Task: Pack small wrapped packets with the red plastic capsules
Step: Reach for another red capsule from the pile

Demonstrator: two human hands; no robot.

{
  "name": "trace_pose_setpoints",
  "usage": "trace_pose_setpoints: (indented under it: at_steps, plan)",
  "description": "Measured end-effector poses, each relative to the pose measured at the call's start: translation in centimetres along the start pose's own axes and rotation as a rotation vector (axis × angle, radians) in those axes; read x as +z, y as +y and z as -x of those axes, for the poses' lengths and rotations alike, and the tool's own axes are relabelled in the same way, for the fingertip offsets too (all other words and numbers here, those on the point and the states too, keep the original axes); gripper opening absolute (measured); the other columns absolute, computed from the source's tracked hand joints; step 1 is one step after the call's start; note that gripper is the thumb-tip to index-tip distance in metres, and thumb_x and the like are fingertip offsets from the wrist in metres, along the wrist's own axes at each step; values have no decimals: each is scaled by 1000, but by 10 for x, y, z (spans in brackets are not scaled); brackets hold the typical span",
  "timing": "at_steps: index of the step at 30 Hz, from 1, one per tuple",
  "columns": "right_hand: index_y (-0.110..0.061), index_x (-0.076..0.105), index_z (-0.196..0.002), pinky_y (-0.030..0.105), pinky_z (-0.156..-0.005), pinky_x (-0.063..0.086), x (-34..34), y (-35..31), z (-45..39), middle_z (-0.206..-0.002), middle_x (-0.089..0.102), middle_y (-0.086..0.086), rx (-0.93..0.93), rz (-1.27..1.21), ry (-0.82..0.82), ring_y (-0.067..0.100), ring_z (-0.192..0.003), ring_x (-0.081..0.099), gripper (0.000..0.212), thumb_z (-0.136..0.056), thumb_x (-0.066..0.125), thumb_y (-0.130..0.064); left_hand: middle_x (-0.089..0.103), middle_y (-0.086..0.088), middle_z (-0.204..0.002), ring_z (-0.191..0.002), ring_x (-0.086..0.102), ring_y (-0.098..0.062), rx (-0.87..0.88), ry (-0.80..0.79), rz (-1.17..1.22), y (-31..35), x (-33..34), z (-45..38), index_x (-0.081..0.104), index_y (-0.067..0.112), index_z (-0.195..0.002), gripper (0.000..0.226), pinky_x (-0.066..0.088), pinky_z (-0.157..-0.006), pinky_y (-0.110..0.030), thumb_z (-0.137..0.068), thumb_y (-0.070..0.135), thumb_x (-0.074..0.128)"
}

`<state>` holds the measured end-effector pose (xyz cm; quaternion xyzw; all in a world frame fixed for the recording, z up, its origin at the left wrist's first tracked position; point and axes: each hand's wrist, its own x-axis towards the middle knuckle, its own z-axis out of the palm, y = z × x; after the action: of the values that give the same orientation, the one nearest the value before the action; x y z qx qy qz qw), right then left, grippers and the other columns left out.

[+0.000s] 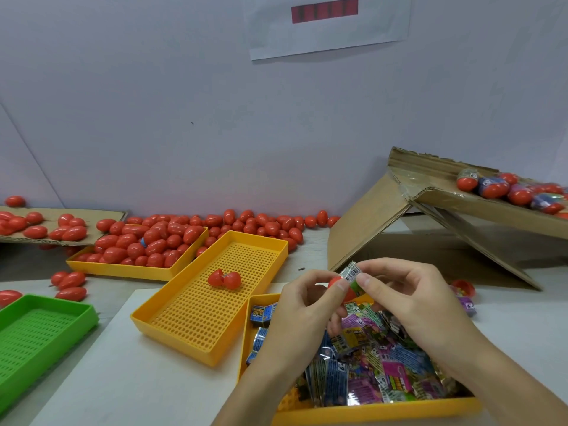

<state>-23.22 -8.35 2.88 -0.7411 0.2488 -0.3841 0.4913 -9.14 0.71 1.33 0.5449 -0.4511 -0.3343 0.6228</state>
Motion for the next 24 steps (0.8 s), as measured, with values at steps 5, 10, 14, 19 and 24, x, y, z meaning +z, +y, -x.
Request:
trace_pose_setpoints:
  at_steps: [5,10,14,19,24]
  plan:
    - [-33,74,-103,22,-73,55,-2,0,0,-93,76,-16,-17,83,-13,3,-90,70,33,-75,62,-48,63,-3,-67,-58,56,-14,7,1,-32,0,-1,0,69,19,-106,35,52,-68,-35,-84,45,64]
    - [-33,75,-102,30,-79,56,-2,1,-1,-92,76,-16,-38,126,-22,3,-90,69,17,-87,67,-30,60,-2,-66,-59,54,-14,20,10,-30,-1,-2,0,67,22,-111,24,52,-67,-32,-91,35,64]
    - [-39,73,-97,20,-73,55,0,1,0,-89,75,-19,-47,89,-3,0,-88,69,21,-78,64,-41,59,-2,-64,-58,54,-11,43,14,-62,0,-2,1,67,19,-111,20,52,-66,-27,-94,31,63]
    - [-40,72,-91,6,-66,49,0,2,0,-81,75,-19,-45,18,12,-4,-78,68,20,-73,63,-42,58,-2,-62,-57,54,-9,47,12,-85,1,-2,1,67,18,-111,21,52,-65,-23,-94,30,64]
    - [-37,73,-93,7,-65,50,0,2,1,-86,76,-16,-44,-36,-7,-3,-80,70,21,-74,65,-38,58,-2,-61,-58,54,-11,44,16,-86,1,-2,1,67,19,-110,19,53,-66,-26,-95,29,63]
